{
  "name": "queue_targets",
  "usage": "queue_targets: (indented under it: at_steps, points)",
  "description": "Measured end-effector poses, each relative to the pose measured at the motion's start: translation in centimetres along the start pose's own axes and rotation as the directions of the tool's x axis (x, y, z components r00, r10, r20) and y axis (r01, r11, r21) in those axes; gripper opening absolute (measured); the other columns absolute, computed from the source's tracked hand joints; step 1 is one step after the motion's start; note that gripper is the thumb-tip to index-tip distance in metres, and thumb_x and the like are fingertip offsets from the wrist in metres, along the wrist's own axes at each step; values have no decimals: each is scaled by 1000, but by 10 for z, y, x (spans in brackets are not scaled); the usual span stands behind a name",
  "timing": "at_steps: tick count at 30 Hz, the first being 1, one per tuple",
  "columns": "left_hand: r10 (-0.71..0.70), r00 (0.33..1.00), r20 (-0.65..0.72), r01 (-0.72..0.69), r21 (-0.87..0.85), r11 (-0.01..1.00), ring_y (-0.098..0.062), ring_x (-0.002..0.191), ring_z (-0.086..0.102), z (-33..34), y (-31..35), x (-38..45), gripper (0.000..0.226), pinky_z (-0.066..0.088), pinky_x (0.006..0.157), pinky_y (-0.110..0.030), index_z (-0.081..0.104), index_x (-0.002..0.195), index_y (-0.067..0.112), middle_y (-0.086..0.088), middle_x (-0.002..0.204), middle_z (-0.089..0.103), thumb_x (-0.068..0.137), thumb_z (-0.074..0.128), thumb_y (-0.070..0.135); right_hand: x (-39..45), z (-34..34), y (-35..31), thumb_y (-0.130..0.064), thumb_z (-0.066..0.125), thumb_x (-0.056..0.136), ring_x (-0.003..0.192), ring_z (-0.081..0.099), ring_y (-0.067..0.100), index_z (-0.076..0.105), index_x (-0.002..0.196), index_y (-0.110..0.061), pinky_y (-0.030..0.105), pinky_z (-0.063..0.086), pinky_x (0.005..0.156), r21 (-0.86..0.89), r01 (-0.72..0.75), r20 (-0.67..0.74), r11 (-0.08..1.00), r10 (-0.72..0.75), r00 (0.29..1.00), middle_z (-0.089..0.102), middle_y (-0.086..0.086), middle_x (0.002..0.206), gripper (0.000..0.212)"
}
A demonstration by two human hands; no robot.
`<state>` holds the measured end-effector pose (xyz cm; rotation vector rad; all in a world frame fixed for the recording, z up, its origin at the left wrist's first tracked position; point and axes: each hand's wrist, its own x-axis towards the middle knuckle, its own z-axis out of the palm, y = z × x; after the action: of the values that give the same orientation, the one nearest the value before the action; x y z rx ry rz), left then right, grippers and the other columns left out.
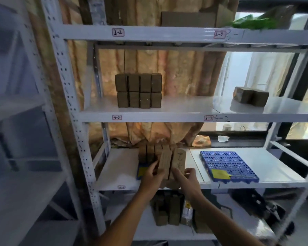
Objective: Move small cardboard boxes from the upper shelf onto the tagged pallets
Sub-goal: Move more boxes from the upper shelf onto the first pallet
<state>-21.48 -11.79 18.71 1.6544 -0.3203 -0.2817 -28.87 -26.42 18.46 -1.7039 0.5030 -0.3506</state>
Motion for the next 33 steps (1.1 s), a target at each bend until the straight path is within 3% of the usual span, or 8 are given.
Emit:
queue_targets:
  at_steps: [3, 6, 10, 15, 20, 24, 28, 33]
  points:
    - [-53, 996, 78, 51, 36, 998, -10, 112, 64, -32, -15, -14, 72, 58, 89, -31, 48, 135, 48, 14, 125, 64, 71, 77, 64, -14, 35, 6, -75, 72, 78, 92, 69, 12, 46, 118, -31, 30, 52, 76, -18, -57, 18, 998, 57, 998, 66, -5, 110, 65]
    - [-121, 987, 110, 117, 36, 992, -9, 110, 66, -59, -34, -17, 81, 59, 86, -30, 53, 118, 52, 17, 122, 66, 47, 87, 70, -23, 63, 11, -70, 73, 81, 97, 68, 15, 43, 125, -29, 34, 51, 85, -25, -127, 69, 992, 128, 989, 66, -2, 114, 66]
    - [-162, 976, 142, 151, 87, 985, -7, 106, 64, -88, -62, -20, 89, 58, 73, -20, 50, 131, 39, 11, 124, 63, 55, 94, 52, -31, 87, 25, -60, 76, 85, 96, 69, 16, 46, 123, -23, 34, 56, 83, -99, -194, 105, 976, 204, 973, 66, -2, 112, 60]
    - [-196, 974, 113, 186, 89, 979, 0, 101, 56, -108, -88, -4, 79, 53, 58, -11, 50, 119, 41, 14, 120, 56, 54, 95, 44, -7, 107, 38, -52, 82, 82, 94, 71, 15, 47, 120, -22, 35, 60, 85, -101, -238, 163, 966, 252, 954, 67, -3, 107, 60]
    - [-207, 974, 88, 204, 40, 978, -14, 109, 60, -112, -100, 51, 84, 58, 62, -21, 52, 123, 39, 7, 126, 57, 51, 95, 37, 62, 119, 50, -55, 84, 78, 96, 73, 20, 44, 124, -26, 40, 62, 87, -139, -219, 197, 966, 244, 950, 70, 1, 112, 68]
    - [-219, 973, 65, 214, 80, 974, -22, 118, 58, -111, -99, 116, 102, 60, 76, -35, 45, 141, 31, 6, 133, 54, 51, 94, 35, 134, 119, 50, -48, 84, 81, 102, 67, 14, 42, 138, -27, 28, 55, 82, -97, -151, 259, 984, 171, 951, 67, -2, 121, 74]
    - [-238, 968, -75, 240, 14, 971, -26, 110, 65, -99, -98, 185, 74, 59, 88, -45, 50, 136, 22, -4, 129, 63, 72, 86, 10, 216, 107, 43, -39, 80, 88, 121, 63, 27, 47, 145, -23, 50, 51, 108, 43, -171, 295, 984, 151, 944, 64, 6, 136, 68]
    - [-79, 969, -234, 146, 282, 948, -43, 97, 65, -110, -105, 246, 49, 57, 78, -60, 58, 120, 3, -19, 106, 67, 76, 81, 1, 303, 82, 23, -44, 77, 88, 96, 73, 23, 62, 132, -24, 35, 61, 78, 94, -111, 193, 989, 91, 977, 75, 3, 109, 51]
